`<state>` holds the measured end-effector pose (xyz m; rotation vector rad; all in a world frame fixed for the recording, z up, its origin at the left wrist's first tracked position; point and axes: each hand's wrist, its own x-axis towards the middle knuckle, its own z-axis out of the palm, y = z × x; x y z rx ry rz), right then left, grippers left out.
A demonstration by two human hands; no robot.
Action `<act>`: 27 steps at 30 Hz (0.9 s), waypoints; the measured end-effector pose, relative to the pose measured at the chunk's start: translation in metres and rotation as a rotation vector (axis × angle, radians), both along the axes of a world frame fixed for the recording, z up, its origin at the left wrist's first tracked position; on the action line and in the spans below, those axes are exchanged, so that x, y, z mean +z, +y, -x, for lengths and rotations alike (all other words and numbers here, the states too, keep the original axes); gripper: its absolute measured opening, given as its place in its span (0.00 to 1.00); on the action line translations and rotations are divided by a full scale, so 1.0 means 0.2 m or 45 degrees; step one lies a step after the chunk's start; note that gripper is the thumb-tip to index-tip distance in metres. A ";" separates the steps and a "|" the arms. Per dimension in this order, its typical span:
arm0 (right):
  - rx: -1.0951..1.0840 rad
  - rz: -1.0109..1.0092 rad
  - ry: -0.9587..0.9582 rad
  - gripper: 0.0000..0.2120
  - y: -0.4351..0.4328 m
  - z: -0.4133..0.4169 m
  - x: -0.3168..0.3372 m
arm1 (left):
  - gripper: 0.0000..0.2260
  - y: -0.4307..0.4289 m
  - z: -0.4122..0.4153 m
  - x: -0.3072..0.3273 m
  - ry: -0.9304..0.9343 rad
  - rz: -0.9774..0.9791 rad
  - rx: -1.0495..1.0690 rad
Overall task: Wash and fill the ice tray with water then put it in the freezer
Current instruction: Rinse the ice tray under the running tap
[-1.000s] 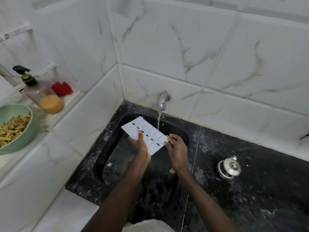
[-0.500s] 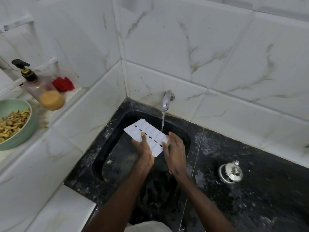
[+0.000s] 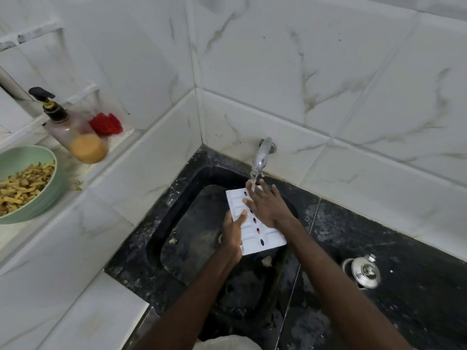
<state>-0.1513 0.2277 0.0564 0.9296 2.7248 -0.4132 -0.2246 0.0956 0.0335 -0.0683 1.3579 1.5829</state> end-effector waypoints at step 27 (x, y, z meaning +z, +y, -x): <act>0.071 0.492 0.241 0.19 -0.24 -0.14 -0.05 | 0.16 -0.04 0.21 -0.03 -0.192 0.438 0.582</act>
